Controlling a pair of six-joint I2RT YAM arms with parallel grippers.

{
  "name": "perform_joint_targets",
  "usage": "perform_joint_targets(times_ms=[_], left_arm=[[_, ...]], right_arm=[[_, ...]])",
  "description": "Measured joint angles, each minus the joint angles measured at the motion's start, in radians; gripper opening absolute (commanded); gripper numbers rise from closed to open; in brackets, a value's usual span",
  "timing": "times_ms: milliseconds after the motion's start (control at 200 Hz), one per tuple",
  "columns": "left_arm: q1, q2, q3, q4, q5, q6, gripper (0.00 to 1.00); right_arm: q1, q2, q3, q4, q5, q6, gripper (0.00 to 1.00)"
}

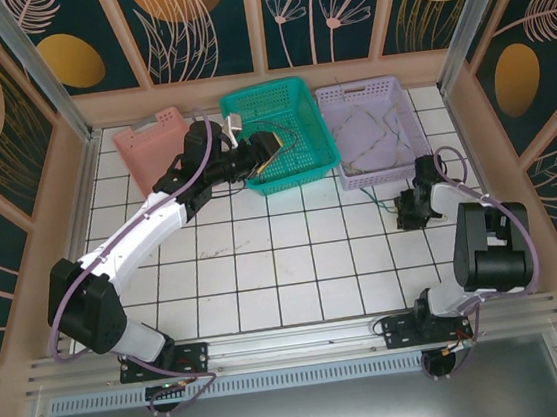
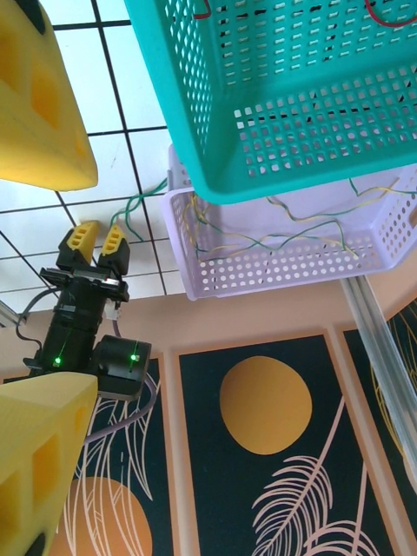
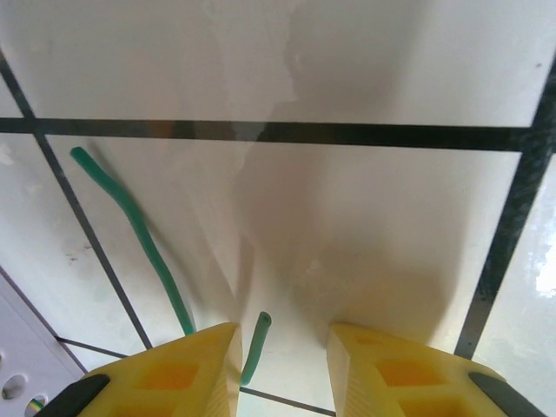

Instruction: Untangle the cables

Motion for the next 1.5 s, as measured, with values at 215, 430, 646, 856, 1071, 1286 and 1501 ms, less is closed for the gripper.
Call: perform_joint_targets(times_ms=[215, 430, 646, 856, 1071, 1286, 1501], left_arm=[[0.0, 0.0, 0.0, 0.007, 0.0, -0.007, 0.57], [0.0, -0.004, -0.014, 0.012, 0.0, -0.01, 0.55], [0.0, -0.013, -0.028, 0.014, 0.016, -0.012, 0.56], [0.0, 0.014, -0.025, 0.015, 0.079, -0.027, 0.58], [-0.009, 0.067, -0.006, 0.018, 0.146, -0.025, 0.57], [-0.014, 0.083, 0.009, -0.013, 0.153, 0.032, 0.56], [-0.014, 0.083, 0.009, 0.002, 0.091, 0.025, 0.63]], right_arm=[[-0.005, 0.039, 0.044, -0.064, -0.006, 0.004, 0.05], [-0.002, 0.021, 0.041, -0.058, 0.005, 0.012, 0.0], [0.071, -0.174, 0.045, -0.052, 0.063, -0.013, 0.0], [0.317, -0.392, 0.124, -0.057, 0.161, -0.038, 0.0], [0.459, -0.364, 0.238, -0.023, 0.224, -0.104, 0.0], [0.488, -0.244, 0.413, -0.018, 0.214, -0.185, 0.0], [0.528, -0.216, 0.441, -0.024, 0.203, -0.199, 0.0]])
